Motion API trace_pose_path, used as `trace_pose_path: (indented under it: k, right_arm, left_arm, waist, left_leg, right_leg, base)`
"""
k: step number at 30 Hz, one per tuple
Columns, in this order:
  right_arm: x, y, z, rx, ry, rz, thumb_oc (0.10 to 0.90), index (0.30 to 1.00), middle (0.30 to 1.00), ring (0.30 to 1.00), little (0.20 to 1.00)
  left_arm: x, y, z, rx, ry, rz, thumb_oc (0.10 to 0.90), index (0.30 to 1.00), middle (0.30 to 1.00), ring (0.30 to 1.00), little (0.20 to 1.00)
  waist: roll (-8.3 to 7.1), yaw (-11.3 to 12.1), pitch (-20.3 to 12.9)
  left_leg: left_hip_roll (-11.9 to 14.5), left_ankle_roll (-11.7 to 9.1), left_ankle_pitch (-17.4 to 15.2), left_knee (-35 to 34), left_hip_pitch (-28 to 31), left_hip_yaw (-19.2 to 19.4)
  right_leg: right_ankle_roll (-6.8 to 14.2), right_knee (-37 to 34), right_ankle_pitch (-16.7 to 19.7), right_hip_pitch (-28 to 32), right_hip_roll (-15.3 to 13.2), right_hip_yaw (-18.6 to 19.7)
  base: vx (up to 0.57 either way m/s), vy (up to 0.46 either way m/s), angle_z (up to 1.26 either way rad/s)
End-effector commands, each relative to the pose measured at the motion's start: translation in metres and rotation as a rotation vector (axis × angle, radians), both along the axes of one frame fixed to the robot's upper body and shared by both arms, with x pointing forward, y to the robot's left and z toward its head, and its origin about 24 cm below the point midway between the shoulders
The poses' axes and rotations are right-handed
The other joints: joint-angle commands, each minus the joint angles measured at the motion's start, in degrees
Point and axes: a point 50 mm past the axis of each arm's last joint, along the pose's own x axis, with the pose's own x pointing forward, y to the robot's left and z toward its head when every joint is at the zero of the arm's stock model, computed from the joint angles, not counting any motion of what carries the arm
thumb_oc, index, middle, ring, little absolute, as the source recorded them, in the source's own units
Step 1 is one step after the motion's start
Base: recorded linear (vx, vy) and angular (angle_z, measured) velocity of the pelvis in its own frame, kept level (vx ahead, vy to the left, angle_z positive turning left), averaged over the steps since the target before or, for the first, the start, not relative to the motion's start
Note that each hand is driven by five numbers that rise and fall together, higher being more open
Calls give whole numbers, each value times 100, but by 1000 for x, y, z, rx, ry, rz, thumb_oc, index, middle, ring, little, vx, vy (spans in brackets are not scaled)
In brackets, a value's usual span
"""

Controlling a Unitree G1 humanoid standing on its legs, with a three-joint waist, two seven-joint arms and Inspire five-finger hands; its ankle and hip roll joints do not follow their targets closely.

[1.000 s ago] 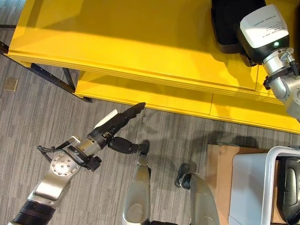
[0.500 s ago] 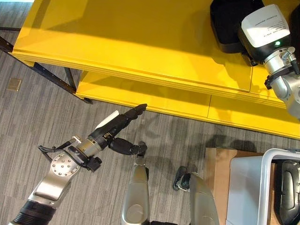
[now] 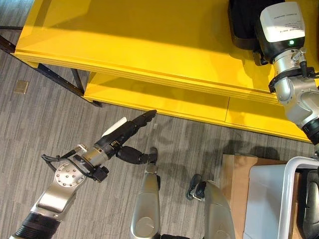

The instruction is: Move parts from the plastic box to the shelf.

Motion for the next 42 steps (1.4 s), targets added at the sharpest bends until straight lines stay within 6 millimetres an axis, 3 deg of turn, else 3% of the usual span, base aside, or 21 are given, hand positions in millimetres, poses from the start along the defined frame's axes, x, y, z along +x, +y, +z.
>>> trace_pose_path:
  k: [1, 4, 5, 6, 7, 22, 31, 36, 42]
  right_arm:
    - [-26, -15, 95, 58, -329, -82, 400, 300, 300, 300, 300]
    - [-25, -18, 92, 73, -326, -98, 400, 300, 300, 300, 300]
    - [-25, -20, 91, 74, -328, -109, 508, 451, 451, 451, 451]
    - [-25, -21, 90, 77, -329, -112, 563, 528, 528, 528, 528]
    - [-23, -24, 88, 83, -327, -134, 900, 1000, 1000, 1000, 1000]
    - [-17, -42, 70, 14, -208, -247, 900, 1000, 1000, 1000, 1000]
    - [-13, -40, 67, 70, -213, -195, 900, 1000, 1000, 1000, 1000]
    - [-13, -34, 71, 92, -218, -149, 900, 1000, 1000, 1000, 1000]
    - [-12, -7, 71, 212, -210, 38, 900, 1000, 1000, 1000, 1000]
  left_arm:
    - [-4, -27, 31, -116, -185, -121, 900, 1000, 1000, 1000, 1000]
    - [-5, -28, 30, -134, -184, -120, 900, 1000, 1000, 1000, 1000]
    - [-5, -28, 30, -134, -184, -123, 900, 1000, 1000, 1000, 1000]
    - [-5, -28, 30, -132, -185, -124, 900, 1000, 1000, 1000, 1000]
    - [-5, -28, 29, -133, -189, -124, 900, 1000, 1000, 1000, 1000]
    - [-7, -29, 24, -174, -170, -149, 900, 1000, 1000, 1000, 1000]
    - [-7, -33, 23, -161, -170, -146, 900, 1000, 1000, 1000, 1000]
    - [-6, -34, 24, -161, -170, -146, 900, 1000, 1000, 1000, 1000]
    - [-6, -37, 24, -176, -174, -137, 900, 1000, 1000, 1000, 1000]
  waist:
    - [233, 52, -81]
    - [271, 40, -88]
    - [283, 40, -95]
    - [288, 39, -93]
    - [296, 38, -91]
    - [317, -45, -139]
    - [309, -34, -187]
    - [330, -32, -183]
    - [396, -38, -186]
  left_leg:
    - [564, -178, -924, 659, 414, -174]
    - [541, -179, -920, 635, 420, -157]
    - [534, -178, -921, 627, 423, -151]
    - [530, -175, -924, 626, 426, -149]
    - [520, -173, -936, 630, 427, -145]
    - [536, -181, -920, 488, 555, -24]
    - [542, -174, -925, 459, 608, -10]
    - [513, -176, -927, 455, 611, -24]
    - [437, -162, -936, 409, 662, -5]
  right_leg:
    - [256, -101, 168, -49, -48, 397]
    - [273, -91, 172, -78, -80, 423]
    - [274, -94, 173, -84, -94, 425]
    - [274, -94, 174, -86, -97, 426]
    - [282, -95, 182, -99, -112, 426]
    - [319, -322, 288, -47, -105, 502]
    - [334, -495, 366, 47, -80, 491]
    - [343, -535, 382, 65, -80, 503]
    - [368, -599, 398, 100, -109, 534]
  base:
    - [-24, 51, 4]
    - [-16, 43, 3]
    - [-9, 38, 3]
    - [-13, 32, 2]
    - [0, 0, 0]
    - [-13, 12, -1]
    - [0, 0, 0]
    - [0, 0, 0]
    - [-7, 51, -3]
